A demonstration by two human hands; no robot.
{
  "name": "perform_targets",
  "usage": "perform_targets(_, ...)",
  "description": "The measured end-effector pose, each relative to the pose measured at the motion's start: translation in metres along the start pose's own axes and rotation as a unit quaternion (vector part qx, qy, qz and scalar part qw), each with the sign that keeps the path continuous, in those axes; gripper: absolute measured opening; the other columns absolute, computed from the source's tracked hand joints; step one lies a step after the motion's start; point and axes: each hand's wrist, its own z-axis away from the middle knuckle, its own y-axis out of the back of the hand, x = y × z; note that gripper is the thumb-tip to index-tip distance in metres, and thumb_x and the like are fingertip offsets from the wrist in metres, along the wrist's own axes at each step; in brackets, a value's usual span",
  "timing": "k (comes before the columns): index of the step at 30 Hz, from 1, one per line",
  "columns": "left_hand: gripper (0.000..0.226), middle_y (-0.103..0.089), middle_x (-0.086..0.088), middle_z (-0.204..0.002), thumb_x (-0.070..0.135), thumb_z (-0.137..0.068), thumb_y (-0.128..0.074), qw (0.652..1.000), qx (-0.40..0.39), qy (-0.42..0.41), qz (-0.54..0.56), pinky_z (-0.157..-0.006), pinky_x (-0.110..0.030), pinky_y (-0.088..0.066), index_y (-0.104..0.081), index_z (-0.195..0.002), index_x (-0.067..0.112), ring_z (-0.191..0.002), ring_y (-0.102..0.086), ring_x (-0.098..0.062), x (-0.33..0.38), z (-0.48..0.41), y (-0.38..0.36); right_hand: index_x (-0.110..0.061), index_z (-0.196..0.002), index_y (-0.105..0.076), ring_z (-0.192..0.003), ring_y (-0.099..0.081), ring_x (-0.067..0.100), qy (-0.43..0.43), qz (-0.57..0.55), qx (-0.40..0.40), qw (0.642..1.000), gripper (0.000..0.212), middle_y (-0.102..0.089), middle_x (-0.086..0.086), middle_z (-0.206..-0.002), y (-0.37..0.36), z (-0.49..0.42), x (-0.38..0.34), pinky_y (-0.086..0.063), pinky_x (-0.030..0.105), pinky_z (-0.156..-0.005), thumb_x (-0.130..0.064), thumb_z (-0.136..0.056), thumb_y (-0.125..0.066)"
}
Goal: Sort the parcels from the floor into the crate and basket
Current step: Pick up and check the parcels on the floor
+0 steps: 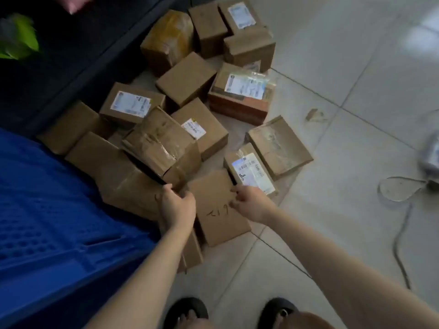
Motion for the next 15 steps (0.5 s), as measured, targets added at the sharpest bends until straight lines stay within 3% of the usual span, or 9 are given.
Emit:
perform_targets(2, 0.055, -0.041, -0.017, -0.137, 0.017, -0.086, -0.063, 0.998, 0.016, 0.023, -0.056, -0.089, -0.04, -0.047, -0.039, -0.134, 0.007, -0.12, -0.047, -0.034, -0.019, -0.015, -0.011, -0.015, -0.13, -0.052, -0.107, -0.058, 0.023, 0.026, -0.016, -0.022, 0.999, 0.04, -0.06, 0.007, -0.113, -0.013, -0.041, -0.005, -0.045, 0.026, -0.081, -0.031, -0.094, -0.054)
perform_targets(5, 0.1, -0.015, -0.019, -0.15, 0.053, -0.078, -0.067, 0.964, -0.019, -0.013, -0.264, -0.103, -0.047, -0.04, -0.012, -0.148, 0.009, -0.136, -0.025, -0.037, -0.067, -0.02, -0.016, -0.018, -0.121, -0.057, -0.091, -0.059, 0.014, 0.076, -0.03, -0.096, 0.992, 0.031, -0.059, 0.001, -0.105, -0.03, -0.075, -0.013, -0.043, 0.02, -0.065, -0.03, -0.092, -0.057)
perform_targets(7, 0.122, -0.003, -0.019, -0.154, 0.074, -0.07, -0.058, 0.936, -0.049, -0.024, -0.347, -0.109, -0.043, -0.032, 0.006, -0.149, 0.006, -0.141, -0.017, -0.037, -0.101, -0.007, -0.024, -0.019, -0.128, -0.052, -0.104, -0.056, 0.021, 0.135, 0.088, -0.11, 0.981, 0.038, -0.056, 0.005, -0.117, -0.053, -0.082, -0.008, -0.041, 0.023, -0.076, -0.03, -0.091, -0.056)
perform_targets(9, 0.132, 0.01, -0.022, -0.156, 0.081, -0.067, -0.052, 0.925, -0.068, -0.043, -0.372, -0.115, -0.041, -0.021, 0.017, -0.147, 0.002, -0.145, -0.005, -0.038, -0.118, 0.002, -0.038, -0.022, -0.14, -0.038, -0.13, -0.037, 0.034, 0.197, 0.279, -0.034, 0.939, 0.054, -0.037, 0.016, -0.14, -0.067, -0.082, 0.003, -0.034, 0.036, -0.099, -0.036, -0.09, -0.053)
perform_targets(11, 0.136, 0.022, -0.025, -0.153, 0.081, -0.065, -0.055, 0.933, -0.098, -0.023, -0.345, -0.117, -0.043, -0.013, 0.024, -0.145, 0.004, -0.144, 0.01, -0.04, -0.12, 0.006, -0.046, -0.03, -0.15, -0.014, -0.146, 0.002, 0.036, 0.196, 0.36, -0.009, 0.912, 0.073, 0.002, 0.019, -0.158, -0.07, -0.077, 0.016, -0.012, 0.051, -0.114, -0.049, -0.09, -0.05)
perform_targets(13, 0.134, 0.028, -0.023, -0.152, 0.074, -0.065, -0.063, 0.949, -0.099, 0.002, -0.3, -0.117, -0.045, -0.011, 0.026, -0.146, 0.014, -0.143, 0.016, -0.04, -0.121, 0.004, -0.049, -0.038, -0.149, 0.012, -0.143, 0.027, 0.031, 0.169, 0.39, -0.038, 0.904, 0.088, 0.03, 0.013, -0.155, -0.072, -0.075, 0.035, 0.002, 0.055, -0.115, -0.063, -0.088, -0.045)
perform_targets(15, 0.128, 0.026, -0.02, -0.153, 0.062, -0.069, -0.07, 0.96, -0.081, -0.004, -0.269, -0.116, -0.046, -0.013, 0.023, -0.147, 0.023, -0.143, 0.015, -0.039, -0.122, 0.0, -0.048, -0.042, -0.145, 0.021, -0.14, 0.033, 0.027, 0.146, 0.391, -0.035, 0.908, 0.094, 0.038, 0.009, -0.151, -0.068, -0.075, 0.05, 0.004, 0.056, -0.117, -0.072, -0.083, -0.042)
